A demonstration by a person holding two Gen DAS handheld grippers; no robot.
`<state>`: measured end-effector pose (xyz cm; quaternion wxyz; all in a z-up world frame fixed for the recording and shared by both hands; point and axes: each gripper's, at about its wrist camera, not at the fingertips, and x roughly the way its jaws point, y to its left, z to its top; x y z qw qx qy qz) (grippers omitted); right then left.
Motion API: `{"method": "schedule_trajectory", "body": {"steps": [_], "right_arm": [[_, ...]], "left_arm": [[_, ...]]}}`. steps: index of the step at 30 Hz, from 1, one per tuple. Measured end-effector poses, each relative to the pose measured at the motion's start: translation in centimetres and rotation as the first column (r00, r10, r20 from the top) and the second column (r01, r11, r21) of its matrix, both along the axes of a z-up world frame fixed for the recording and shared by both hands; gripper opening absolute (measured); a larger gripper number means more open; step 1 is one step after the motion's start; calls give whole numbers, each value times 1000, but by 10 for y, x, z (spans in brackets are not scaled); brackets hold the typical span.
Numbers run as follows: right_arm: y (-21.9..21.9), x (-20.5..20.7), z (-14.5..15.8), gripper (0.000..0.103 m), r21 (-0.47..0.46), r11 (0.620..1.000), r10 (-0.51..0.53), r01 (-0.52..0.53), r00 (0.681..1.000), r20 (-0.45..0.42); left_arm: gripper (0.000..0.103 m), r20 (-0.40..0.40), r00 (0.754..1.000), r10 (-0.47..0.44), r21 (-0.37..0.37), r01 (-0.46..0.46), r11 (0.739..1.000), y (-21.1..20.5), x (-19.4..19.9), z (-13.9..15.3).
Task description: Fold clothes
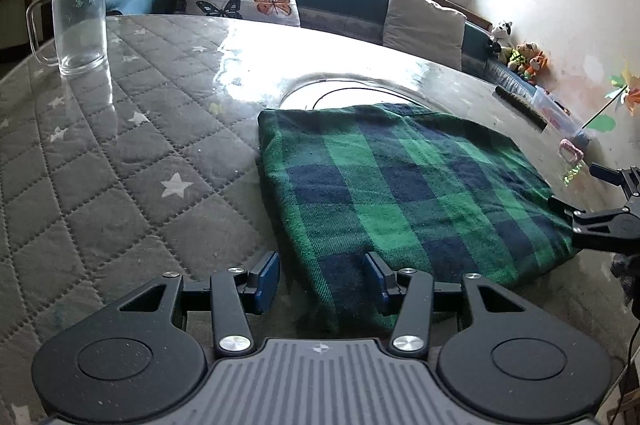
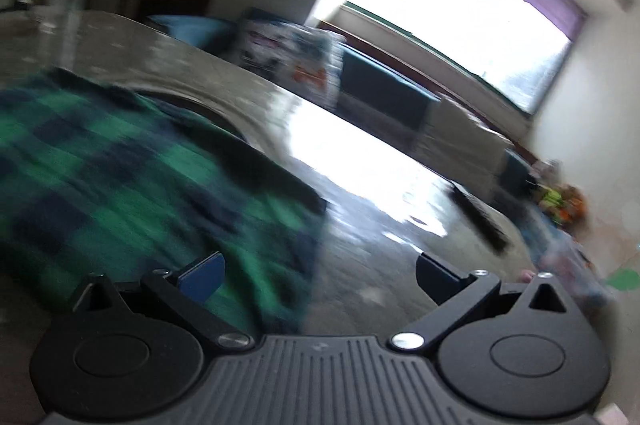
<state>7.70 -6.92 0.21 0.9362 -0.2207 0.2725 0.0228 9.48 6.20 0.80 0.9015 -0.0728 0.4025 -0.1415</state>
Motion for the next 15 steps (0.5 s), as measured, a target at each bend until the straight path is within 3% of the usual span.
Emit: {"method": "schedule_trajectory", "body": {"steps": [3,5,9,15], "right_arm": [[24,-10,9,101,30,986,165,-164,986,-27],[42,-16,12,99,51,959,282,-279,958,-45],[82,-25,14,96,107,883,467,-457,879,-94],[139,-30,10,81,134,771,637,-623,759,-135]], "left_arm": [[51,-12,1000,11,-21,-12,1000,4,1,0],[51,-17,999,27,-34,-28,999,9,2,1],[50,-29,999,36,-56,-38,998,17,2,-1],[50,-29,998,59,-69,-61,996,25,-2,2]]}}
